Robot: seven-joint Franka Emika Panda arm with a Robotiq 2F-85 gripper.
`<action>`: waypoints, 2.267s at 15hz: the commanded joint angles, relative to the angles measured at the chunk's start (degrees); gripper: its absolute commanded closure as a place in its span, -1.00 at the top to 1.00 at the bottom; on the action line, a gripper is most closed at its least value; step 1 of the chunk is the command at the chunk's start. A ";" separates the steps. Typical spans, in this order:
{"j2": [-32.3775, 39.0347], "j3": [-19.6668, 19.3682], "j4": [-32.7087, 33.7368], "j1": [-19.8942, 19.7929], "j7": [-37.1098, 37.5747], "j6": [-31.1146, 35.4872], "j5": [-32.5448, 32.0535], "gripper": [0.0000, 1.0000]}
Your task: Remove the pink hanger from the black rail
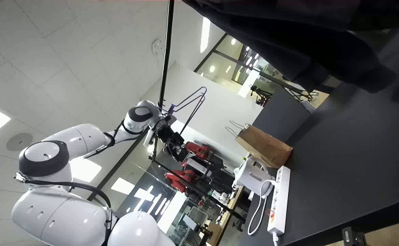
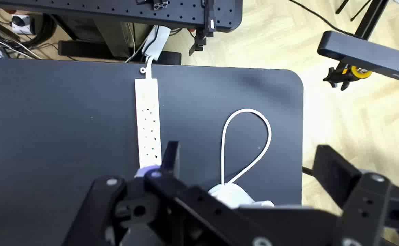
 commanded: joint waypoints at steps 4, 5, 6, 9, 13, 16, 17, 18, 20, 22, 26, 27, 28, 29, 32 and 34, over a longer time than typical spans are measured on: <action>0.06 0.47 0.16 -0.54 -0.09 0.03 0.06 1.00; 0.06 0.47 0.16 -0.54 -0.09 0.04 0.06 1.00; 0.06 0.47 0.16 -0.54 -0.09 0.04 0.06 1.00; 0.06 0.47 0.16 -0.54 -0.09 0.04 0.06 1.00; -0.40 0.46 0.40 -0.55 -0.14 -0.37 0.01 1.00; -2.30 0.46 1.34 -0.62 -0.54 -2.06 -0.74 1.00; -2.94 0.40 1.55 -0.62 -0.83 -2.62 -0.59 1.00; -3.81 0.34 1.79 -0.67 -0.85 -3.03 -0.40 1.00; -5.33 0.26 2.39 -0.80 -0.84 -4.23 -0.07 1.00; -6.49 0.01 3.47 -0.88 -0.86 -6.61 0.97 1.00; -8.73 0.41 5.19 -1.37 1.31 -8.64 2.35 1.00; -9.07 0.61 5.37 -1.58 3.03 -6.96 3.92 1.00; -9.18 0.90 5.46 -1.75 4.59 -5.53 5.10 1.00; -9.38 1.40 5.32 -1.88 5.75 -3.51 5.62 1.00; -9.80 4.05 4.93 -2.26 10.81 5.08 3.93 1.00; -9.95 5.90 4.94 -2.26 14.15 10.44 2.25 1.00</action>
